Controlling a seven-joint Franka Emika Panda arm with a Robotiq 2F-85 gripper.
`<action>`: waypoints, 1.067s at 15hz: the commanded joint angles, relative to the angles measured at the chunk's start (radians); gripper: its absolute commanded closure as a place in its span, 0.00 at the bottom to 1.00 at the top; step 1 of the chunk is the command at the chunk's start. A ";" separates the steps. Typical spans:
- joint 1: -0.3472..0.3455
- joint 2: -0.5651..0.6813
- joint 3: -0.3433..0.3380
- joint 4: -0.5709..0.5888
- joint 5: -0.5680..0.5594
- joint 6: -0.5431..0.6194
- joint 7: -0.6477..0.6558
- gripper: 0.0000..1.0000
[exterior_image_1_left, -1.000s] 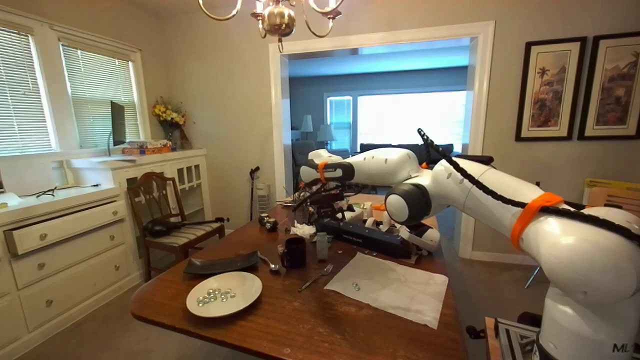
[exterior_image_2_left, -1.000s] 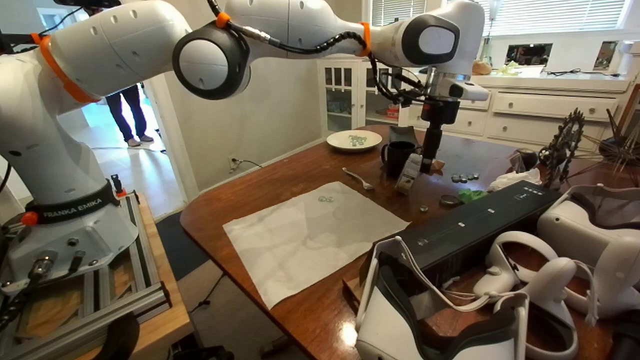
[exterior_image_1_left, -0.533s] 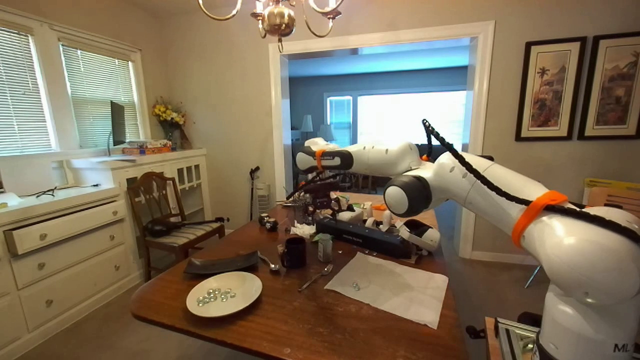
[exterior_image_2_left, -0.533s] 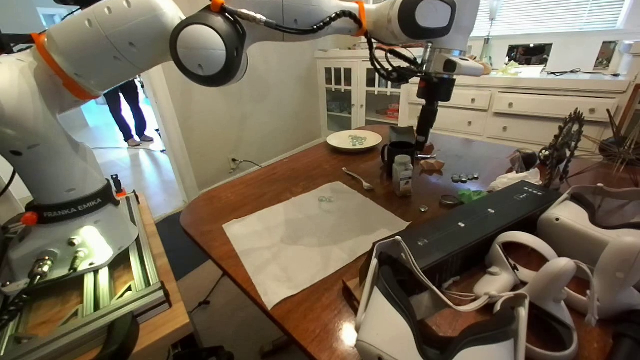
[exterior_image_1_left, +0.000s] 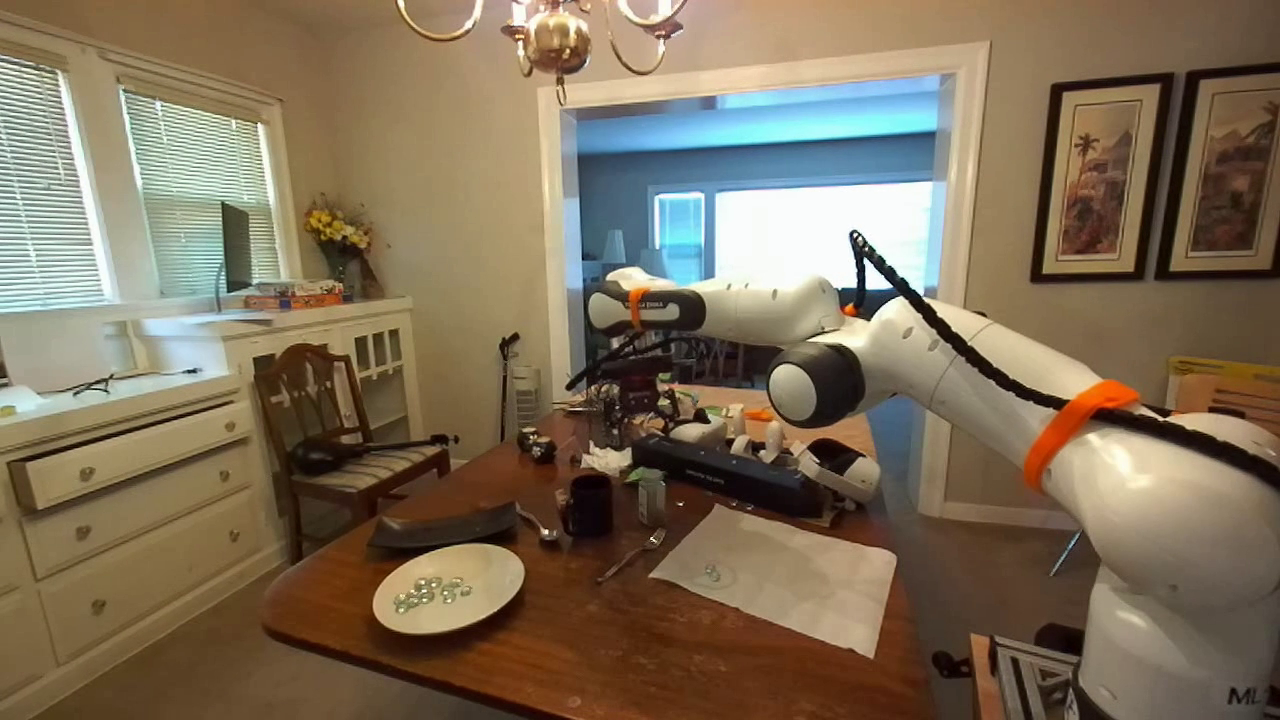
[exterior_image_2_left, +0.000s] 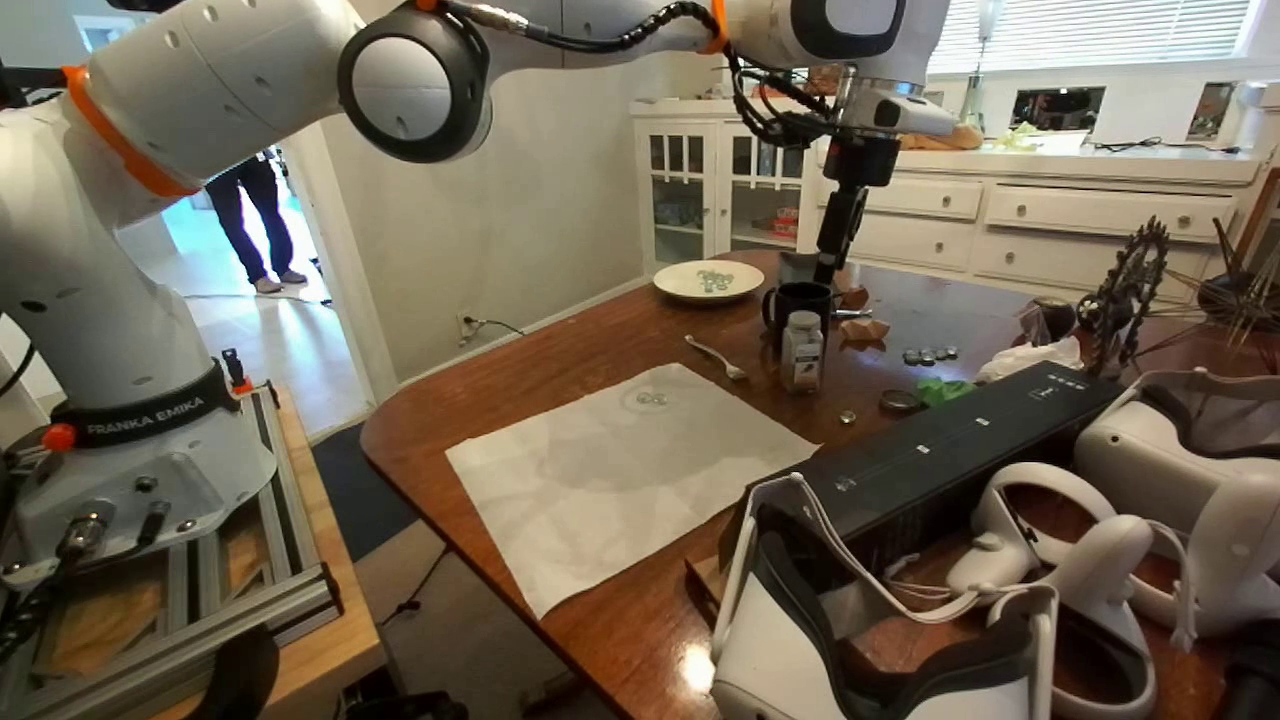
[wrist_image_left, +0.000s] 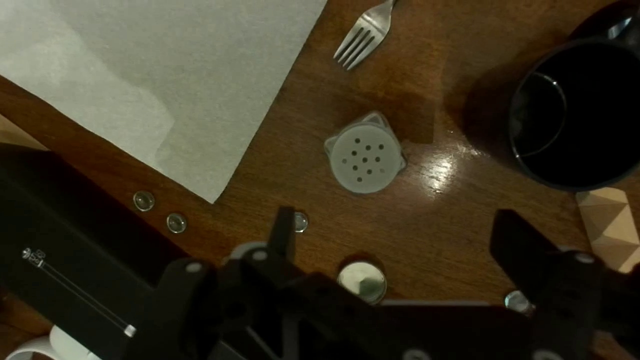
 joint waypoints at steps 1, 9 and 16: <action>-0.008 0.036 0.010 0.016 0.027 0.006 -0.038 0.00; -0.013 0.101 0.009 0.021 0.021 0.042 -0.155 0.00; -0.019 0.151 0.021 0.021 0.026 0.020 -0.228 0.00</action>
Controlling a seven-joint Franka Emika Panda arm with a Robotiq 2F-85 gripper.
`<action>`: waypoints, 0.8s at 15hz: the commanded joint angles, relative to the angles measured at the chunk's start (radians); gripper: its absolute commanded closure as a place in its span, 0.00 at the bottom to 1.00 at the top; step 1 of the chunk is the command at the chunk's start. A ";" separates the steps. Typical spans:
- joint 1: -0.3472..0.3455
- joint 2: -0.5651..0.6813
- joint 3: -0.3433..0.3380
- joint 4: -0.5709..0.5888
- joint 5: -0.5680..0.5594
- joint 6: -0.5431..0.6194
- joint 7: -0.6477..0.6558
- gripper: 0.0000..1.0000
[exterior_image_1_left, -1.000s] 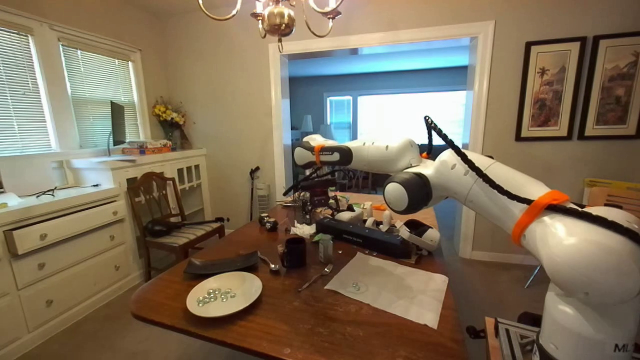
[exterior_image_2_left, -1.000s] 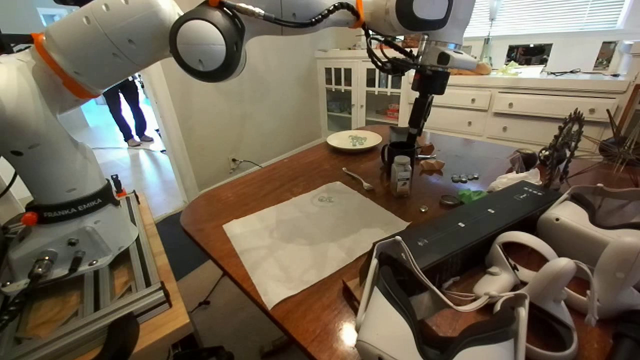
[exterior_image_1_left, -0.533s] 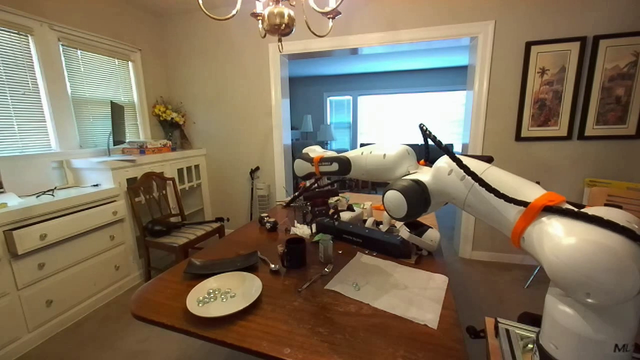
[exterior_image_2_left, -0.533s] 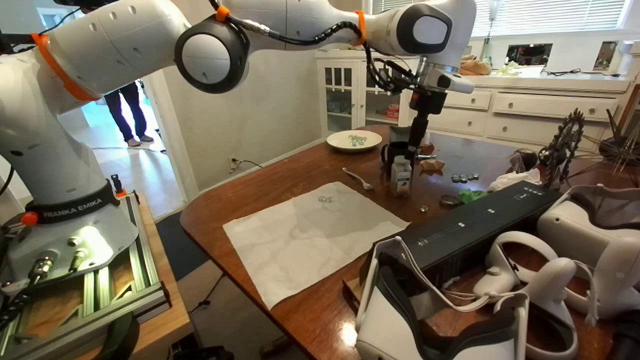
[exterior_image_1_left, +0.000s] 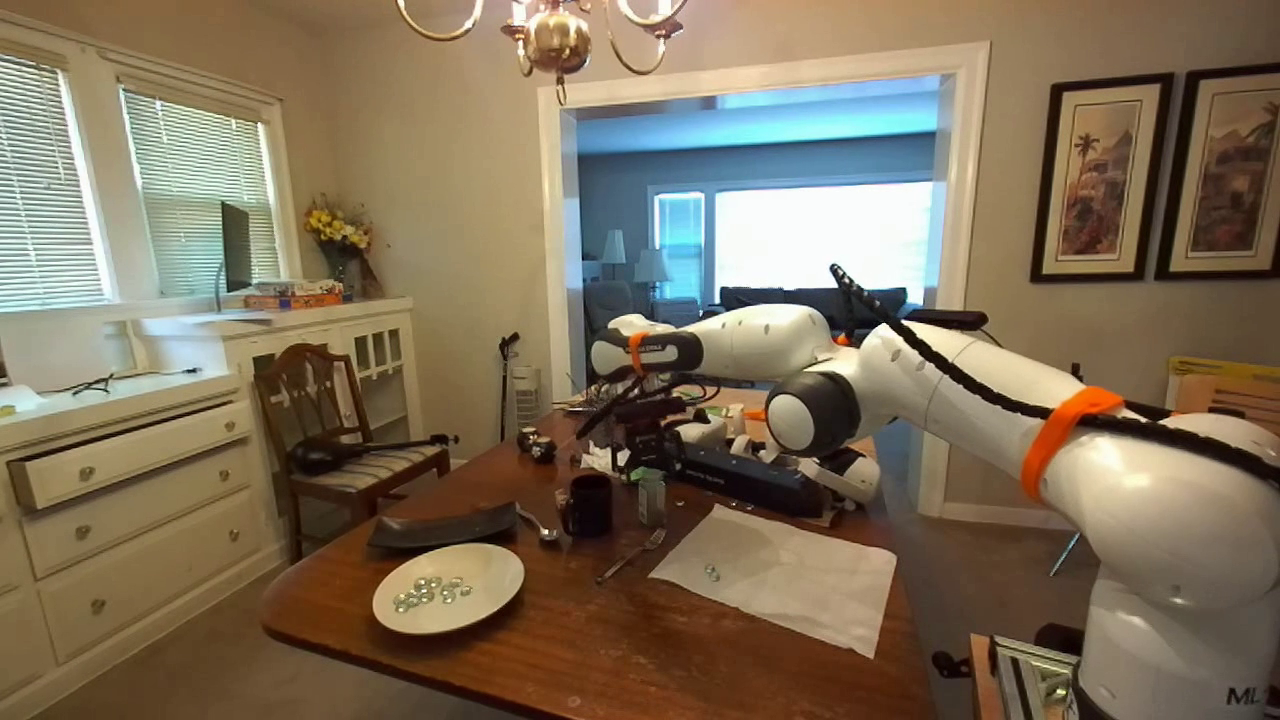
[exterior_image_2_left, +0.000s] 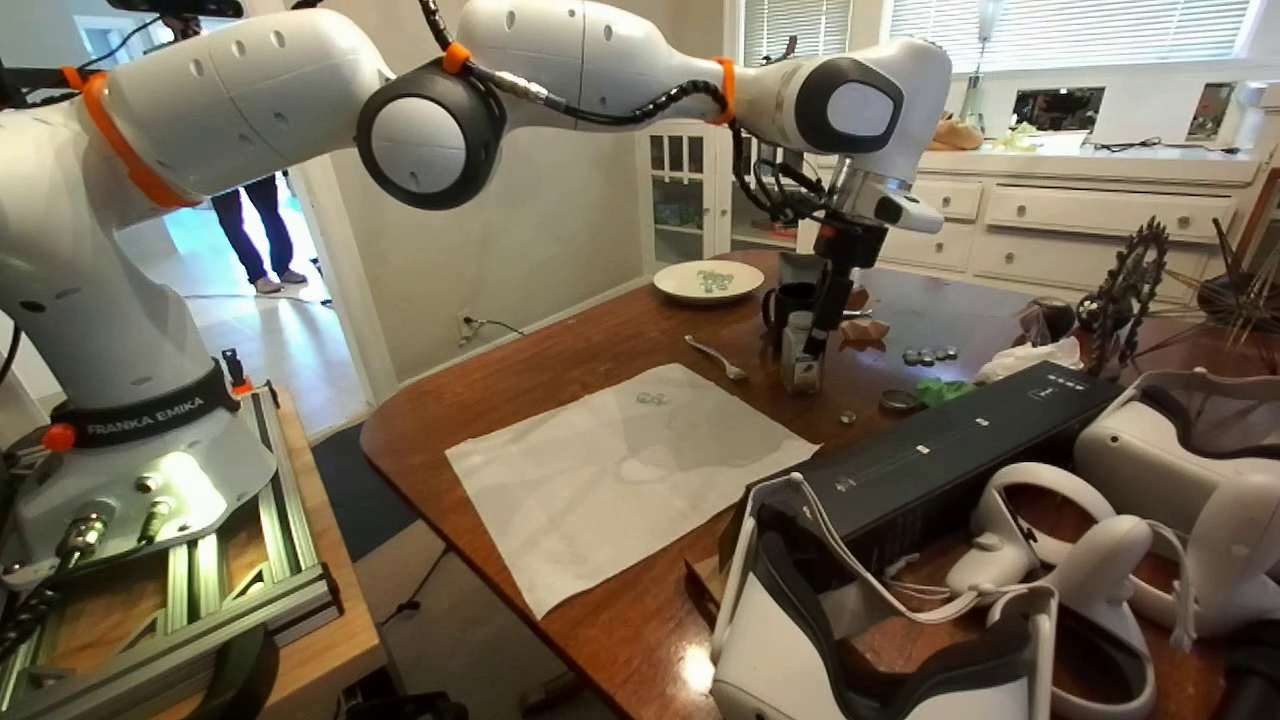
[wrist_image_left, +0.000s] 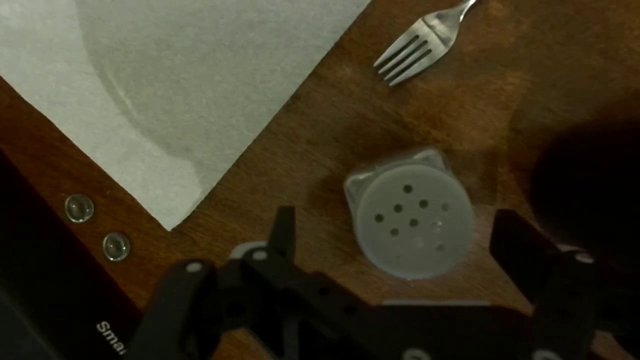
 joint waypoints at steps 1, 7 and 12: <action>-0.007 0.037 0.010 0.022 0.027 -0.009 -0.037 0.00; -0.003 0.045 0.009 0.018 0.023 -0.001 -0.045 0.58; 0.005 0.031 0.004 0.017 0.017 -0.014 -0.036 0.76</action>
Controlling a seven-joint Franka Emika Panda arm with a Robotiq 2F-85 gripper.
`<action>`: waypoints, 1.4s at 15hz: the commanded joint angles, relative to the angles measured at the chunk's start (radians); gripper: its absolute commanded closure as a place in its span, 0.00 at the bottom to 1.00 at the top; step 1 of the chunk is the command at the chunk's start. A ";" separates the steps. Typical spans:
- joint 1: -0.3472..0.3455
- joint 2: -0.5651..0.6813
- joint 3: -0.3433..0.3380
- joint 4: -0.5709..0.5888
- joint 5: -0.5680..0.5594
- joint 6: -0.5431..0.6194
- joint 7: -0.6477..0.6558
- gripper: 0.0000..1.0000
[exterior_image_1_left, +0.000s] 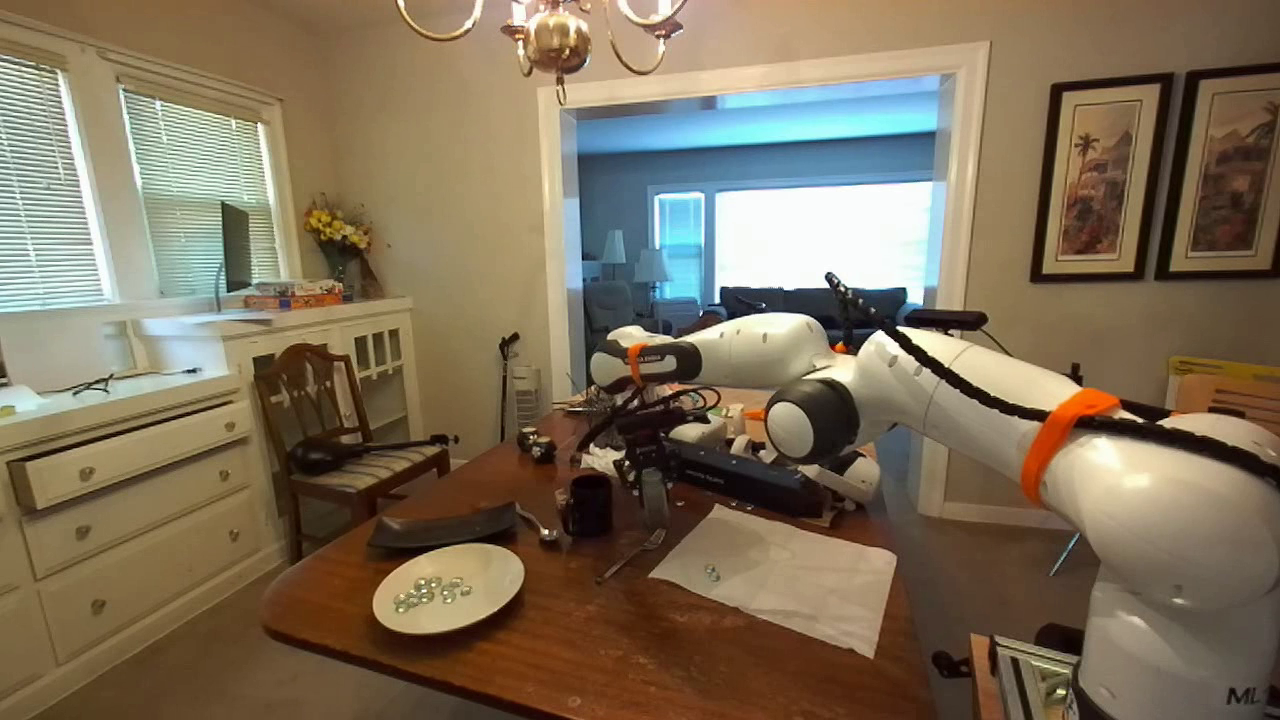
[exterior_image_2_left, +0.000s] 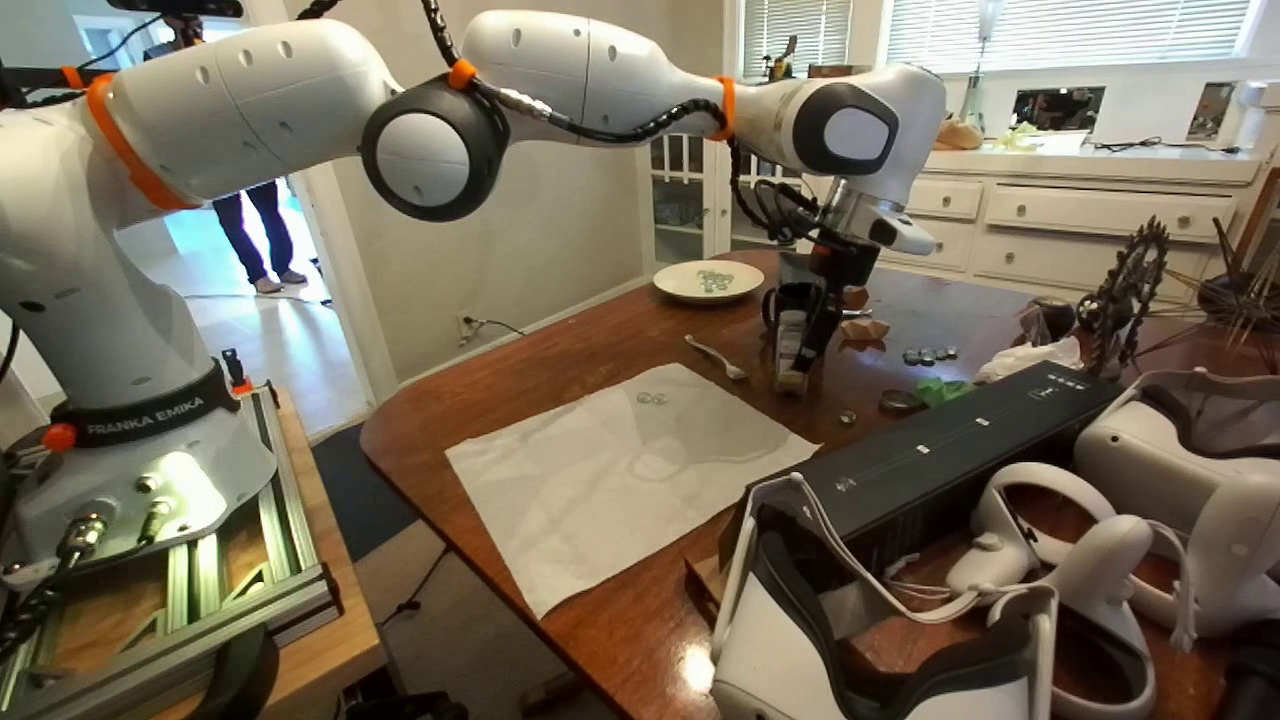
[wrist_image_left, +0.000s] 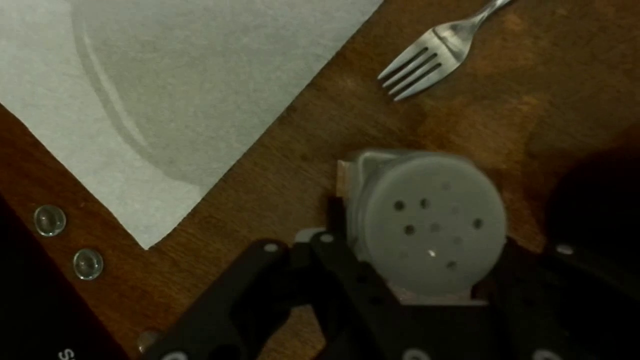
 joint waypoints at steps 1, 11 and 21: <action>0.005 -0.004 -0.003 0.014 0.018 -0.010 -0.006 0.76; -0.002 -0.165 0.005 -0.005 0.045 -0.027 0.113 0.76; 0.040 -0.186 0.056 -0.011 0.129 0.071 0.269 0.76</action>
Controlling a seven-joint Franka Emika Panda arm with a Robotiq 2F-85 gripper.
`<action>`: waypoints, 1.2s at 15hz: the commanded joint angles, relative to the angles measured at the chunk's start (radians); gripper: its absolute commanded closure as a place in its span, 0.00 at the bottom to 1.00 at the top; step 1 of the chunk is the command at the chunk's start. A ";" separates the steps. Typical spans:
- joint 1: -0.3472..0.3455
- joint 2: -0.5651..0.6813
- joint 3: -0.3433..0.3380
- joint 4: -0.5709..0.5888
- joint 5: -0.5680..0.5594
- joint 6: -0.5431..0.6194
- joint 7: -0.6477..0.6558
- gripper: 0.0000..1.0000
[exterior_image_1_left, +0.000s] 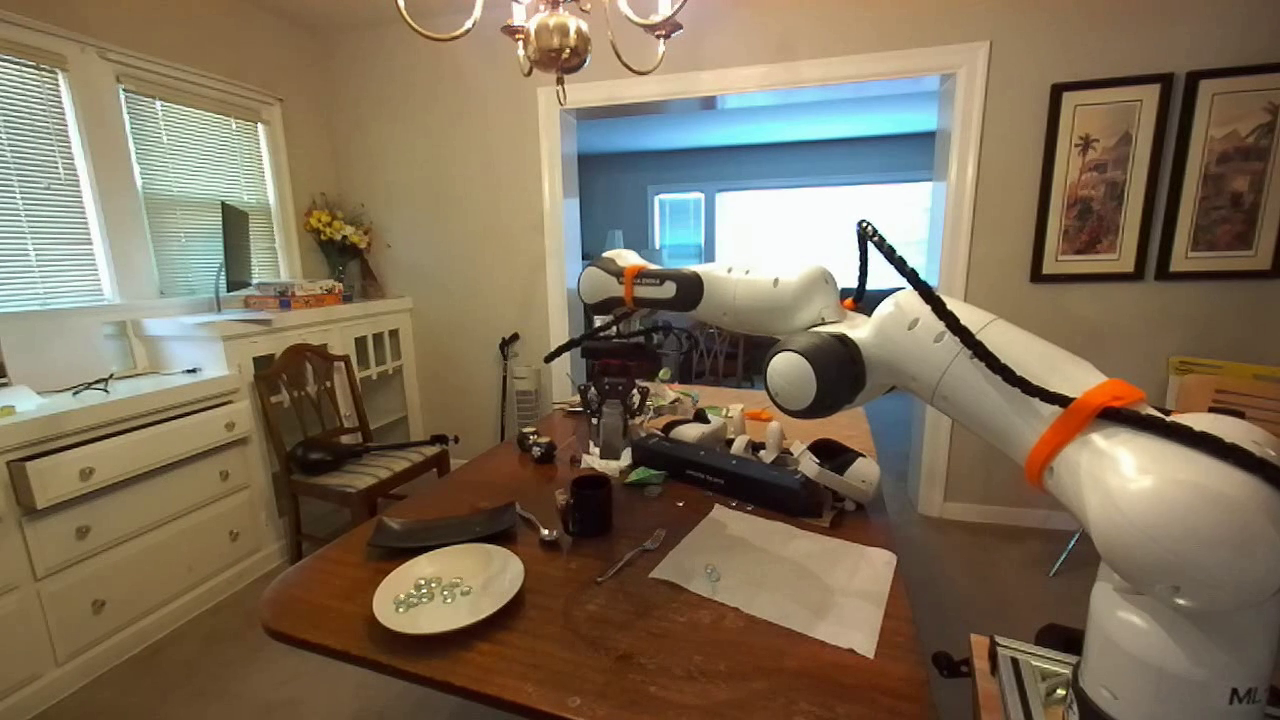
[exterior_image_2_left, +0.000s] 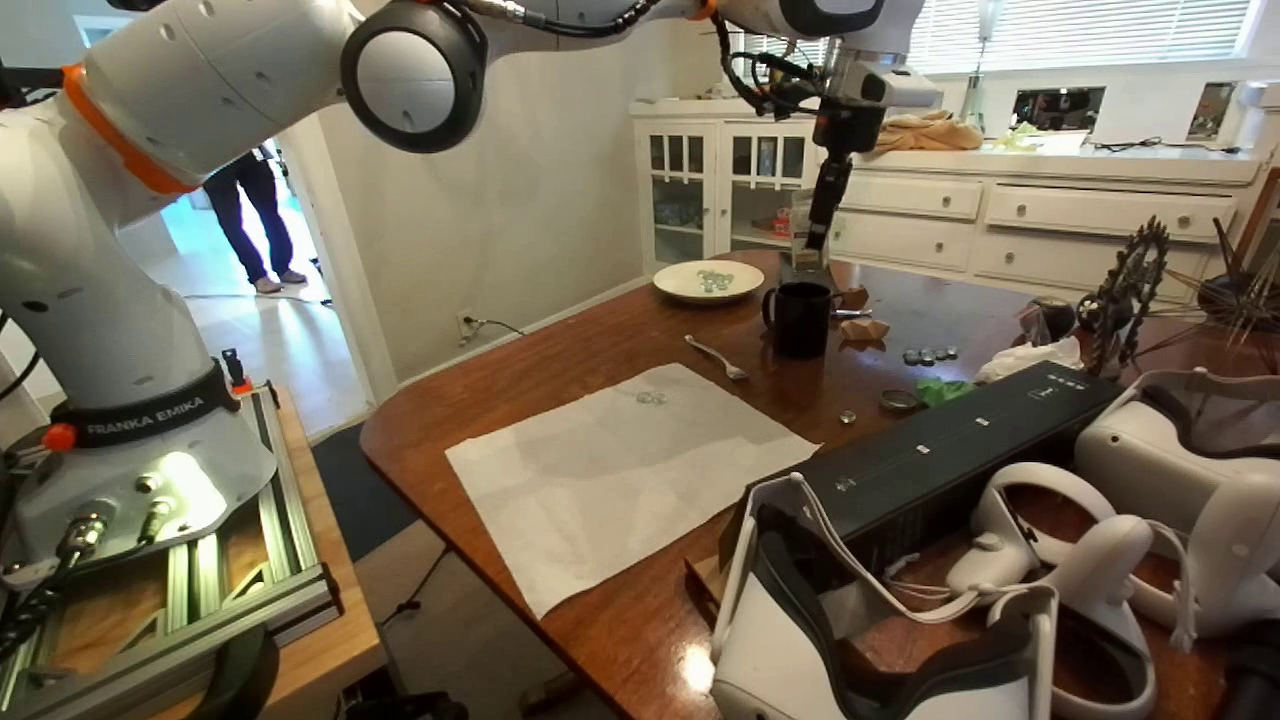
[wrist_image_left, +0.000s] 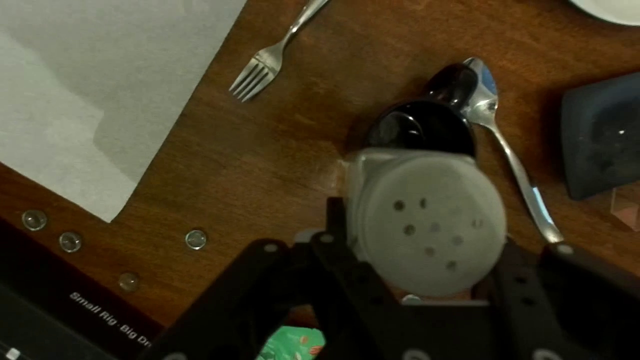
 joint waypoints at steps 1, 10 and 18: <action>0.013 -0.002 0.015 -0.023 0.042 0.057 0.067 0.76; 0.060 -0.023 -0.033 -0.021 -0.017 -0.040 0.149 0.76; 0.093 -0.004 -0.063 -0.012 -0.049 -0.019 0.198 0.76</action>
